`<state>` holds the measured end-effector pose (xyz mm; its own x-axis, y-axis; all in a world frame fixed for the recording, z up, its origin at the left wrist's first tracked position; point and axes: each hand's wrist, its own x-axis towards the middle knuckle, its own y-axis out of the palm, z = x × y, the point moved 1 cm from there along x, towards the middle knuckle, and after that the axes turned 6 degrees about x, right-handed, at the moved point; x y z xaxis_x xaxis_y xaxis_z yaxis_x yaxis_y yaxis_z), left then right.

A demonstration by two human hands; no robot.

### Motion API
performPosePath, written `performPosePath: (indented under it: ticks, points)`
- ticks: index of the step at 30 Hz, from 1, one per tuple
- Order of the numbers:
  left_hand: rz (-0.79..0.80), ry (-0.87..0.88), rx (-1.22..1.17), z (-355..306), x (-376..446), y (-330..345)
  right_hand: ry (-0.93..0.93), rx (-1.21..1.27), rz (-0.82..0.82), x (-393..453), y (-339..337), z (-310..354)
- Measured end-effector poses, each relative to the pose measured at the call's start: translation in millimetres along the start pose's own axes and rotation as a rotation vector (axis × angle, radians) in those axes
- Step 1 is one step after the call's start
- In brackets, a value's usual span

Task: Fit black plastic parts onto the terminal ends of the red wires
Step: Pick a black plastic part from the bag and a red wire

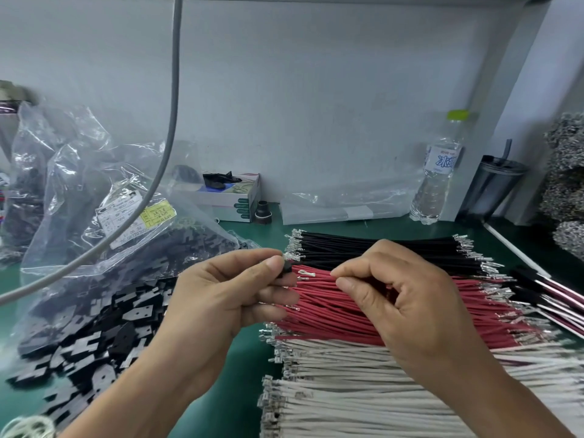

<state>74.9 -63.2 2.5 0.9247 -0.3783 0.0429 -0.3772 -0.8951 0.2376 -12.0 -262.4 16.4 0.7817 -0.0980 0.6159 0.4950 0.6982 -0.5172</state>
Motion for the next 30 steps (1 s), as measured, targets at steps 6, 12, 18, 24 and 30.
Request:
performPosePath:
  ticks: [6, 12, 18, 24, 30]
  points:
    - [0.088, -0.051, -0.047, 0, -1, 1, -0.047, 0.068, -0.033, -1, 0, 6]
    - [0.141, -0.099, -0.079, 0, -1, 4, -0.035, 0.084, -0.076, -1, 0, 6]
    - [0.156, -0.109, -0.08, -2, -1, 3, -0.09, 0.032, -0.048, -2, 0, 7]
    - [0.167, -0.142, -0.041, 2, -2, 2, -0.286, -0.29, -0.1, -2, 0, 15]
    - [0.157, -0.112, -0.016, 6, -5, 10, -0.18, -0.207, -0.061, -8, 9, 15]
